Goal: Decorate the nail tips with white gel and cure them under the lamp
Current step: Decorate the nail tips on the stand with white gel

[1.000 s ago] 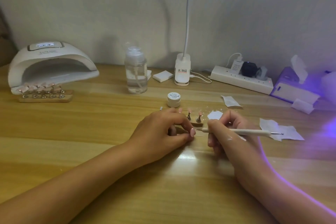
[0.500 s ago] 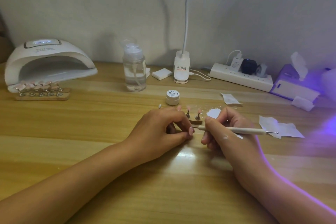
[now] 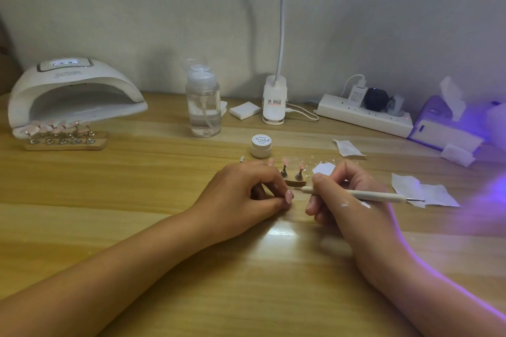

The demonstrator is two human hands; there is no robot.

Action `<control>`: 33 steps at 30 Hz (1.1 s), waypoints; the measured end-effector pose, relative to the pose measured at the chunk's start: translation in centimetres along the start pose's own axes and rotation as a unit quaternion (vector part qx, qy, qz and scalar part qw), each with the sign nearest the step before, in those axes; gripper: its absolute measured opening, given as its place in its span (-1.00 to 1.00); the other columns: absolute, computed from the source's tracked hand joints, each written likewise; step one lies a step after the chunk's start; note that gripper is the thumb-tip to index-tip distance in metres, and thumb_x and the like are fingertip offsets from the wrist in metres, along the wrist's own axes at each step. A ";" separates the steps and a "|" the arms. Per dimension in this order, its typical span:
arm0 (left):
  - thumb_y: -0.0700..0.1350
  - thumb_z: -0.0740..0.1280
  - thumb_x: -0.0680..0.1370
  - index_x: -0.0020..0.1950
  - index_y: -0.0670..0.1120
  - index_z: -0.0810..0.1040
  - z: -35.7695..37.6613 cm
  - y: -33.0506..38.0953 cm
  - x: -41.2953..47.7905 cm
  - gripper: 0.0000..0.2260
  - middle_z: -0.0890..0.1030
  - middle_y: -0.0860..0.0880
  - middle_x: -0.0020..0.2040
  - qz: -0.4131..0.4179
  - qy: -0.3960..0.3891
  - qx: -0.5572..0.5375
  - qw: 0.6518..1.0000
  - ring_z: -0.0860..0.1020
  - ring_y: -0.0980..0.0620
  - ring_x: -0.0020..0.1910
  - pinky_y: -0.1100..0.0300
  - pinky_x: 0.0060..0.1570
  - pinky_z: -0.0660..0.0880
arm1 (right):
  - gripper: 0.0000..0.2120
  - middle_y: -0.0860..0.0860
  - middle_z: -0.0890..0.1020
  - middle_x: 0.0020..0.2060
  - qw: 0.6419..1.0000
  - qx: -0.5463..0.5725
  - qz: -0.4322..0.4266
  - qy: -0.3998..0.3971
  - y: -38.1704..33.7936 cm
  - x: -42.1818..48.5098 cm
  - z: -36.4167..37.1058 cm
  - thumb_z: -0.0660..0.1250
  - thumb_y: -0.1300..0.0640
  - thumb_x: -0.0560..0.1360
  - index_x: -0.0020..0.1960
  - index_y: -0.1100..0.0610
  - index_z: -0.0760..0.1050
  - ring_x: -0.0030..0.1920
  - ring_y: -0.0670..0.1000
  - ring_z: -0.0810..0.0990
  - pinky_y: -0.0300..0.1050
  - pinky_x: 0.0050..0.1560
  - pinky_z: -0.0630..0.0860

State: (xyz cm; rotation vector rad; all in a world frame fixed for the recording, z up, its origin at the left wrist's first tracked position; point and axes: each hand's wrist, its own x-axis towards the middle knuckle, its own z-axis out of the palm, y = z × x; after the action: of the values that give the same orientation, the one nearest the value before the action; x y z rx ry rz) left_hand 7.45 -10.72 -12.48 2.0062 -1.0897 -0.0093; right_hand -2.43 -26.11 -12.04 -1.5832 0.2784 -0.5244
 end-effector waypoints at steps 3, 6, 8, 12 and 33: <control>-0.13 0.53 0.44 -0.19 0.09 0.65 0.1 0.1 -0.1 -0.87 0.60 0.19 -0.24 -0.001 -0.001 -0.006 1.000 0.58 0.19 -0.36 0.35 0.24 0.39 | -0.76 0.12 0.61 -0.48 0.999 0.038 -0.003 0.016 -0.2 0.0 0.0 0.42 0.13 0.50 -0.24 0.13 0.40 -0.52 -0.07 0.51 -0.29 -0.49 0.44; -0.10 0.52 0.44 -0.16 0.10 0.67 0.0 0.1 -0.1 -0.90 0.61 0.21 -0.23 -0.007 -0.003 0.000 1.000 0.58 0.18 -0.33 0.45 -0.05 0.37 | -0.74 0.09 0.62 -0.47 0.999 0.033 -0.009 0.014 -0.4 -0.1 0.0 0.47 0.00 0.44 -0.12 0.11 0.44 -0.52 -0.07 0.50 -0.30 -0.49 0.43; -0.09 0.52 0.45 -0.15 0.13 0.67 -0.1 0.0 -0.1 -0.89 0.61 0.22 -0.23 -0.014 -0.013 -0.006 1.000 0.58 0.18 -0.32 0.35 -0.17 0.42 | -0.73 0.07 0.62 -0.46 0.999 0.038 -0.027 0.023 -0.5 -0.2 0.0 0.48 -0.03 0.39 -0.15 0.11 0.46 -0.52 -0.07 0.50 -0.30 -0.49 0.44; -0.05 0.50 0.47 -0.12 0.13 0.69 -0.1 -0.1 -0.1 -0.94 0.60 0.23 -0.25 -0.016 -0.018 -0.015 1.000 0.55 0.22 -0.34 0.36 -0.29 0.38 | -0.79 0.05 0.70 -0.31 0.995 0.012 -0.085 0.059 -0.6 0.2 -0.7 0.50 -0.04 0.47 -0.15 0.02 0.51 -0.47 -0.05 0.55 -0.25 -0.50 0.46; -0.08 0.45 0.45 -0.10 0.10 0.68 -0.3 0.1 -0.4 -0.92 0.59 0.28 -0.21 0.010 -0.022 0.012 1.000 0.52 0.14 -0.37 0.37 -0.31 0.32 | -0.81 -0.03 0.71 -0.37 0.975 -0.191 -0.004 0.109 1.1 2.1 -4.0 0.39 0.06 0.51 -0.19 0.11 0.44 -0.50 -0.15 0.56 -0.15 -0.40 0.42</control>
State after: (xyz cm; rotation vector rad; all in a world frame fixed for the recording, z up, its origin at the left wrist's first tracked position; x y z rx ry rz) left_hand 7.23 -10.30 -12.33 2.0247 -1.1423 -0.0311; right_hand -2.48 -30.74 -12.72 -1.9012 0.5661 -0.6825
